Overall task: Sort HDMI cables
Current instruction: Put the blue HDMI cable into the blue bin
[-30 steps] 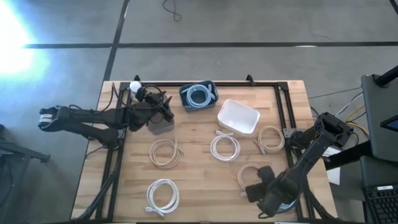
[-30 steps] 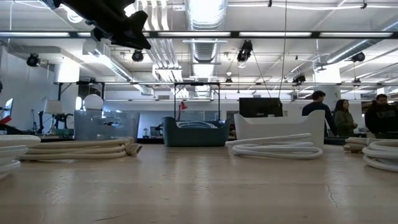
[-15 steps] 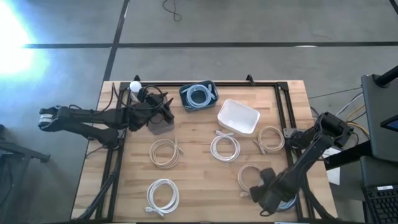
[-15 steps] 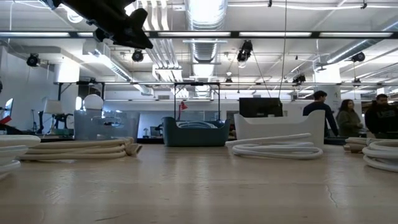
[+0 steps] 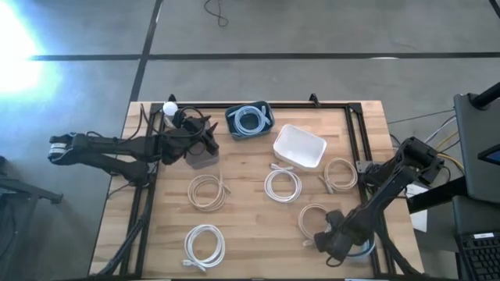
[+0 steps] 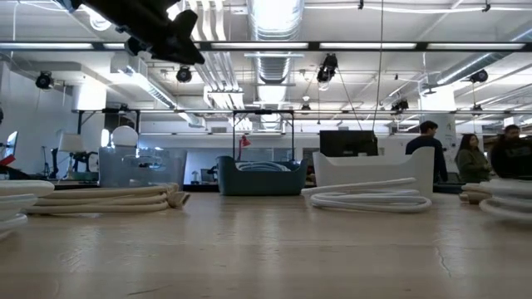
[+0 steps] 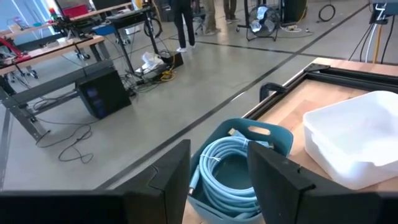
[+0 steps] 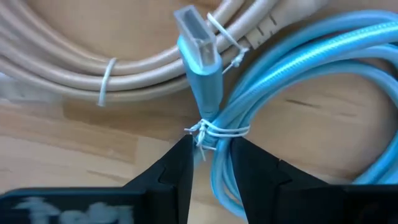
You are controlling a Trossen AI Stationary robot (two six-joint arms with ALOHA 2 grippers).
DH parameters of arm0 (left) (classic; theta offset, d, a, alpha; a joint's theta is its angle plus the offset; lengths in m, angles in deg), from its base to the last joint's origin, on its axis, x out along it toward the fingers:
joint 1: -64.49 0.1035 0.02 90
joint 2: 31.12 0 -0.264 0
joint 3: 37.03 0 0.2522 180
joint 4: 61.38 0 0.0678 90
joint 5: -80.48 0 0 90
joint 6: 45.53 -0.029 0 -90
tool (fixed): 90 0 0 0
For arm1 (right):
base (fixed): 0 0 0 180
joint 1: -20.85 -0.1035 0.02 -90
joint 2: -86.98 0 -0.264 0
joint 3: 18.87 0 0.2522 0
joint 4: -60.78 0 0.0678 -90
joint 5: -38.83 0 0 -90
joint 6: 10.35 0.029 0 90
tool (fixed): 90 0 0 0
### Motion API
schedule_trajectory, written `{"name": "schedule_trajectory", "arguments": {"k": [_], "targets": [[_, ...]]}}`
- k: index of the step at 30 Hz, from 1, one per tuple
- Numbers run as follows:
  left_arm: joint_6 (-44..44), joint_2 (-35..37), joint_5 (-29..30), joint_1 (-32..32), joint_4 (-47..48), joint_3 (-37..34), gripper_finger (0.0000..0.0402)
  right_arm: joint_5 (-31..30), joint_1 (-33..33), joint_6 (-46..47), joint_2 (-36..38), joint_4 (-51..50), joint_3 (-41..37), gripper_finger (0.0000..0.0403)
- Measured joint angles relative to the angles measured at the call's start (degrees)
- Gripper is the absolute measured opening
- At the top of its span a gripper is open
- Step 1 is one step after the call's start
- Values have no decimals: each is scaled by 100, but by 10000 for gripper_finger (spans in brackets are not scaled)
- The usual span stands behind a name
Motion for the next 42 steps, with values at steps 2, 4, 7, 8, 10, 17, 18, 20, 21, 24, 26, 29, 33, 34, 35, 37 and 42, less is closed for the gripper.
{"name": "schedule_trajectory", "arguments": {"k": [2, 4, 7, 8, 10, 17, 18, 20, 21, 24, 26, 29, 33, 34, 35, 37, 42], "targets": [[0, 0, 0, 0, -59, 0, 163, -24, 15, 76, 79, -38, 50, 103], [2, 0, 0, 0, -106, -4, 163, -43, 15, 104, 89, -101, 107, 102], [1, -1, -3, 0, -102, -16, 163, -44, 11, -46, 46, -244, 64, 103], [2, -2, -6, 0, -102, -17, 163, -42, 11, -56, 31, -219, 21, 104], [1, -2, -6, 0, -103, -20, 163, -28, 11, -114, 38, -157, -86, 105], [1, -2, -13, 0, -98, -26, 163, 4, 13, -371, 80, 341, -438, 81], [1, -2, -13, 0, -98, -26, 163, 4, 13, -453, 80, 407, -448, 73], [0, -2, -13, 0, -98, -26, 163, 2, 11, -578, 76, 536, -436, 55], [0, -2, -13, 0, -98, -26, 163, -4, 11, -621, 76, 548, -411, 46], [0, -2, -14, 0, -98, -26, 163, -62, 13, -772, 56, 543, -263, 18], [0, -2, -15, 0, -98, -26, 163, -98, 13, -841, 36, 480, -113, 11], [0, -2, -15, 0, -98, -27, 163, -99, 13, -835, 43, 174, 206, 8], [2, -15, -15, 0, -96, -35, 163, -134, 22, -777, 43, -704, 767, 7], [2, -21, -15, 0, -96, -35, 163, -226, 24, -780, 43, -918, 940, 7], [4, -38, -15, 0, -100, -35, 163, -387, 22, -802, 46, -1157, 1109, 7], [13, -66, -17, 0, -93, -37, 163, -864, 22, -991, 33, -1758, 1444, 7], [24, -193, -17, -1, -93, -37, 163, -2390, 66, -2032, -9, -2634, 1984, 8]]}}
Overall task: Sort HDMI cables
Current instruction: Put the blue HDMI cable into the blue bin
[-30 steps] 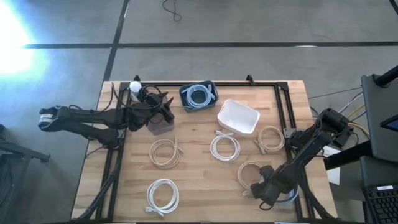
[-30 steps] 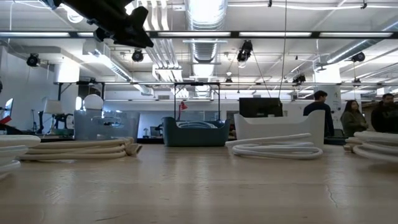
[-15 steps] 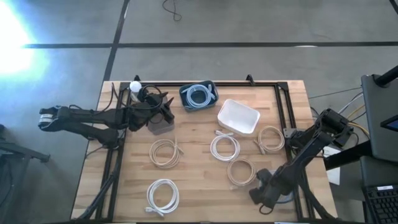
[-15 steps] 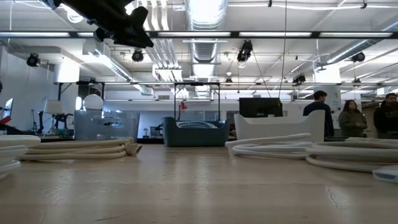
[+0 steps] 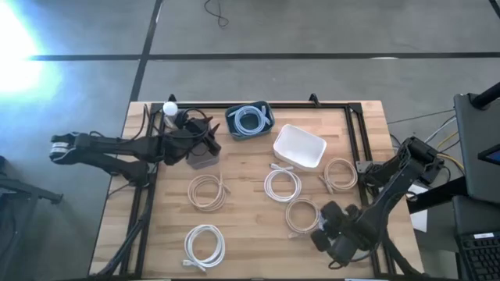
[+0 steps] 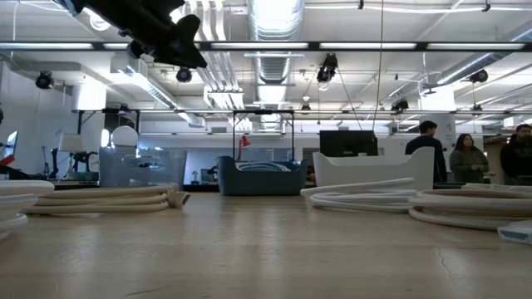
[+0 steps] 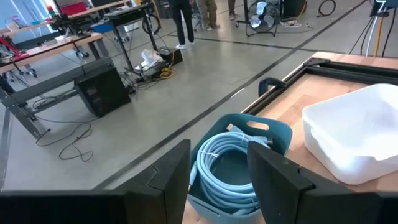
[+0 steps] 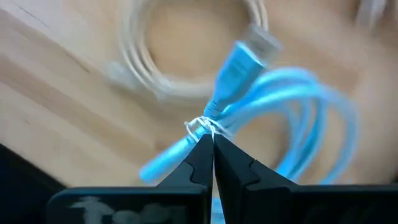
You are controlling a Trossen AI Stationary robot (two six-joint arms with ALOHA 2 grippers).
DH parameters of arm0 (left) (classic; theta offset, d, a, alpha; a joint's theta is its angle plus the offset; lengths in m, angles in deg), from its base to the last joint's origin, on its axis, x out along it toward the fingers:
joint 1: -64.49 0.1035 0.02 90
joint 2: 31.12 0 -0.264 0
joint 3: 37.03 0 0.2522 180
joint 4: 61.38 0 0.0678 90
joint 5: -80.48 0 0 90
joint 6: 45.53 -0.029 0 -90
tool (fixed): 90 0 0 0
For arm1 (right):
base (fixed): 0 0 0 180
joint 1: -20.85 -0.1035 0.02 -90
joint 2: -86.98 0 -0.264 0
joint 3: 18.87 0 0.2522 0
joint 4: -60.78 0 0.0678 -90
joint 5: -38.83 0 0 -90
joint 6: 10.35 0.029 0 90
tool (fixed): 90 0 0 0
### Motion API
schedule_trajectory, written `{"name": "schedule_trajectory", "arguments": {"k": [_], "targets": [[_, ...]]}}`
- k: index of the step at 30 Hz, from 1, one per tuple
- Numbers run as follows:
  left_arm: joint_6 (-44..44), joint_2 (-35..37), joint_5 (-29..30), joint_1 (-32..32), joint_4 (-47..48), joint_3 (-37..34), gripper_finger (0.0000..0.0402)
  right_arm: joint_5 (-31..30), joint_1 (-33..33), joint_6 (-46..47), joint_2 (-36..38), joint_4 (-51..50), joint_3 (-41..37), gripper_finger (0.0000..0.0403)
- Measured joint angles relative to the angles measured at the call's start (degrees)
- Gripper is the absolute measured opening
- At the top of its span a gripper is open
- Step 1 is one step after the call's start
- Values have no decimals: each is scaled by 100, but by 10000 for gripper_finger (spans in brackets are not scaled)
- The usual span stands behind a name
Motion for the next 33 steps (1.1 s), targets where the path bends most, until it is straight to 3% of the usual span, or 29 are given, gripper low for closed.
{"name": "schedule_trajectory", "arguments": {"k": [2, 11, 17, 22, 27, 33], "targets": [[0, -52, -2, -1, 2, 0, 163, -239, 80, -317, 1, 0, 31, 8], [2, -211, -638, -1, -7, 0, 163, -209, 720, -1747, -1, -8, -105, 8], [2, -211, -702, -1, -7, 0, 163, -231, 1151, -2589, -1, 134, -122, 8], [125, -211, -741, -1, 72, 0, 163, -191, 1357, -2672, -1, 176, -182, 8], [144, -211, -741, -1, 85, 0, 163, 654, 1511, -2563, 8, 61, -246, 8], [133, -211, -739, -1, 62, 1, 163, 1046, 1560, -2343, 8, 45, -580, 24]]}}
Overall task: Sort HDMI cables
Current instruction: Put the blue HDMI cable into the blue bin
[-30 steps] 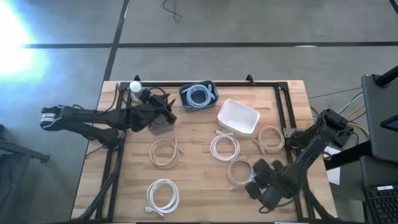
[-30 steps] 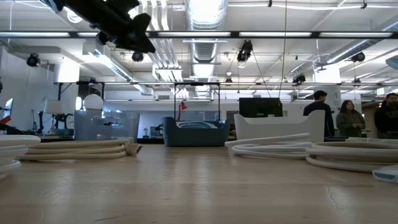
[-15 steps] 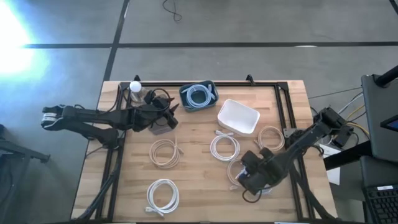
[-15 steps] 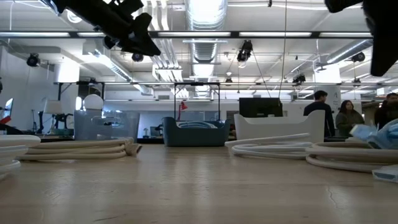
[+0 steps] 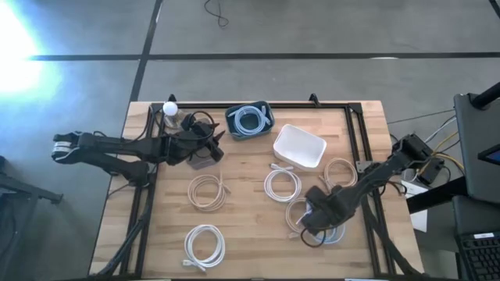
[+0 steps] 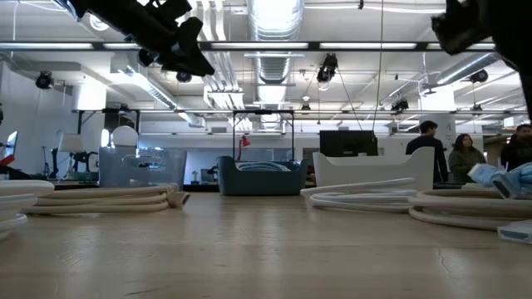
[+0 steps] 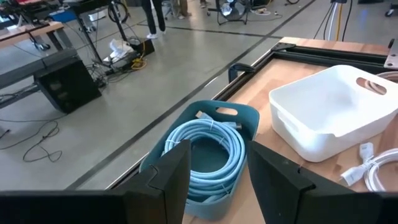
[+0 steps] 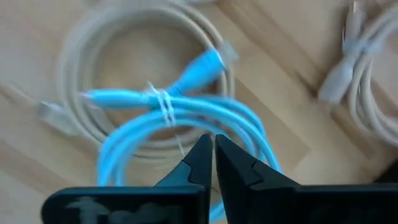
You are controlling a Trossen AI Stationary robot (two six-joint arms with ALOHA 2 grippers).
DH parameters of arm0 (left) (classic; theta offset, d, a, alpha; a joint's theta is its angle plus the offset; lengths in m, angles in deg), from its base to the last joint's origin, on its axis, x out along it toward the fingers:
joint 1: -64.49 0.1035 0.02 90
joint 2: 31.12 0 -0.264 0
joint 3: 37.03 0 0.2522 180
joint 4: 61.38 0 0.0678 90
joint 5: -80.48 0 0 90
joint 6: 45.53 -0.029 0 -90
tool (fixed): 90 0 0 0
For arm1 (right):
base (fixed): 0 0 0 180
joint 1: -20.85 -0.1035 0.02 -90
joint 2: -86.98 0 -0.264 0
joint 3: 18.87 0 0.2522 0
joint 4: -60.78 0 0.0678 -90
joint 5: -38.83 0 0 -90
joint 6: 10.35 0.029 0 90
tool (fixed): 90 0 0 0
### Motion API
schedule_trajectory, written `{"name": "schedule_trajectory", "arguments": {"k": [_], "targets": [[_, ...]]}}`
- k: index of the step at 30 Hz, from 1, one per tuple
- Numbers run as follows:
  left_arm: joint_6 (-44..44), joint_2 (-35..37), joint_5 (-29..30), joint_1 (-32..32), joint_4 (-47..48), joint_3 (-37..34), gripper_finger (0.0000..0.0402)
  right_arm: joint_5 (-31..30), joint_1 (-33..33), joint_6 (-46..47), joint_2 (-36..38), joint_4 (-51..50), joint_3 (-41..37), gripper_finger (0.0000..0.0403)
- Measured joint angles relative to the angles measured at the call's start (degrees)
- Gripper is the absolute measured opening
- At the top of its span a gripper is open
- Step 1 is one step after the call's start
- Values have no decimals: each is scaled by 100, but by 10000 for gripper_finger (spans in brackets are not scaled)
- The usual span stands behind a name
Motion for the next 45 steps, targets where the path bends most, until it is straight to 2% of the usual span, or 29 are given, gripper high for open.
{"name": "schedule_trajectory", "arguments": {"k": [9, 21, 29, 37, 45], "targets": [[-253, 4, 3, 0, -286, 27, 163, 388, 32, 149, 0, 135, -634, 86], [-329, 7, 7, 0, -285, 73, 163, 418, 36, 235, 0, 184, -858, 157], [-334, 7, 9, 0, -283, 75, 163, 411, 36, 125, 26, 979, -1318, 190], [-334, 7, 9, 0, -285, 75, 163, 391, 33, -151, 15, 1037, -1479, 180], [-332, 7, 7, 0, -282, 75, 163, 361, 34, -179, 13, 1200, -1602, 117]]}}
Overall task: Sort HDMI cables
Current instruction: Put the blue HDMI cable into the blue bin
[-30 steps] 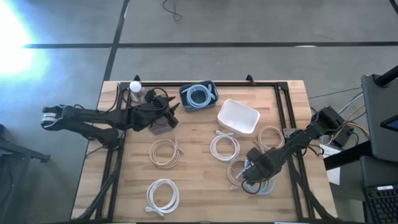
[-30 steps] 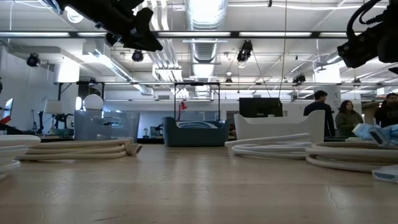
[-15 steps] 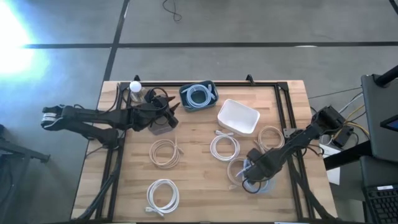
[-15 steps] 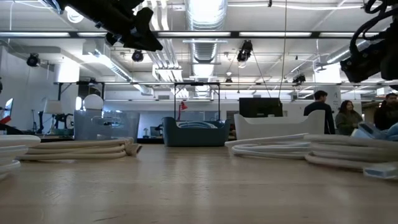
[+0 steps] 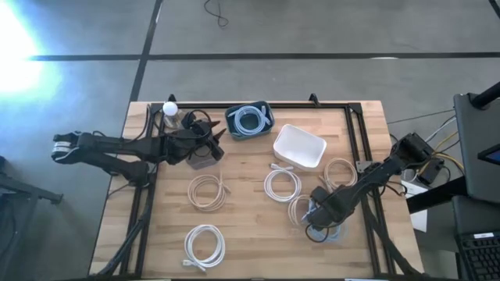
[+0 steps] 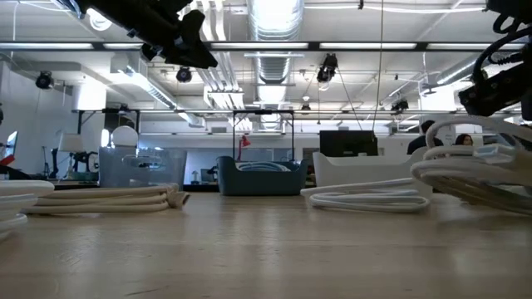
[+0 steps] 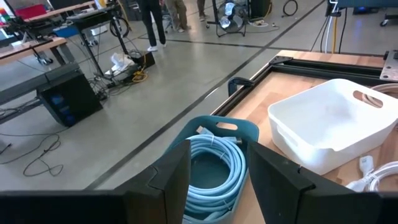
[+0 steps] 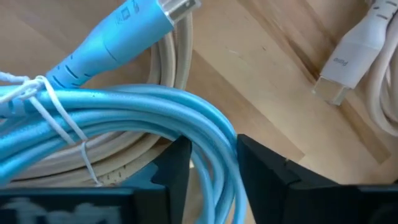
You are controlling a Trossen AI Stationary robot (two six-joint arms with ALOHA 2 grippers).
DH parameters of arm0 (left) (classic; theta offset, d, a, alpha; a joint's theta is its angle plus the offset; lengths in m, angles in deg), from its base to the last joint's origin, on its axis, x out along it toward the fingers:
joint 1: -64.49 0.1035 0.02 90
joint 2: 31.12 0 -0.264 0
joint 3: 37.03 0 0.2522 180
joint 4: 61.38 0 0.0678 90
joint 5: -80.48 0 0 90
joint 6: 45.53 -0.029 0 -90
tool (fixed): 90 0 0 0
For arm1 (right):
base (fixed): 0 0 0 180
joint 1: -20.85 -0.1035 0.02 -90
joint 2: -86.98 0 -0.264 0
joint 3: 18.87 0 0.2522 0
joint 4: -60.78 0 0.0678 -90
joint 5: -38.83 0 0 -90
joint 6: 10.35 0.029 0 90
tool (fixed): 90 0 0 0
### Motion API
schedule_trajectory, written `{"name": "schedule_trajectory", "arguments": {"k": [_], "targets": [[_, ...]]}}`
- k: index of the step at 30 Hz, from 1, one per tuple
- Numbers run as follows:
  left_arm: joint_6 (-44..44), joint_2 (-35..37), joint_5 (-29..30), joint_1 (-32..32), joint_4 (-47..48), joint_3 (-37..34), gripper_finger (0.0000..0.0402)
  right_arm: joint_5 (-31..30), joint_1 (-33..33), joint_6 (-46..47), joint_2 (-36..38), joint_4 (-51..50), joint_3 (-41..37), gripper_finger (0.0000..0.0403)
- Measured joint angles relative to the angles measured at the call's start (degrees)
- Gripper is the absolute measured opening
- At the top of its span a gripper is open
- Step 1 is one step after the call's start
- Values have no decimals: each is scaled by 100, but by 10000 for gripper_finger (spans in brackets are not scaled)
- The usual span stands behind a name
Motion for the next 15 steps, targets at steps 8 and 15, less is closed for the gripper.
{"name": "schedule_trajectory", "arguments": {"k": [8, 15], "targets": [[0, 0, 0, 1, 1, 0, 163, 1, 0, -437, -23, 5, 98, 24], [3, 0, 0, 1, 2, -4, 163, -2, 2, -625, -35, -165, 668, 15]]}}
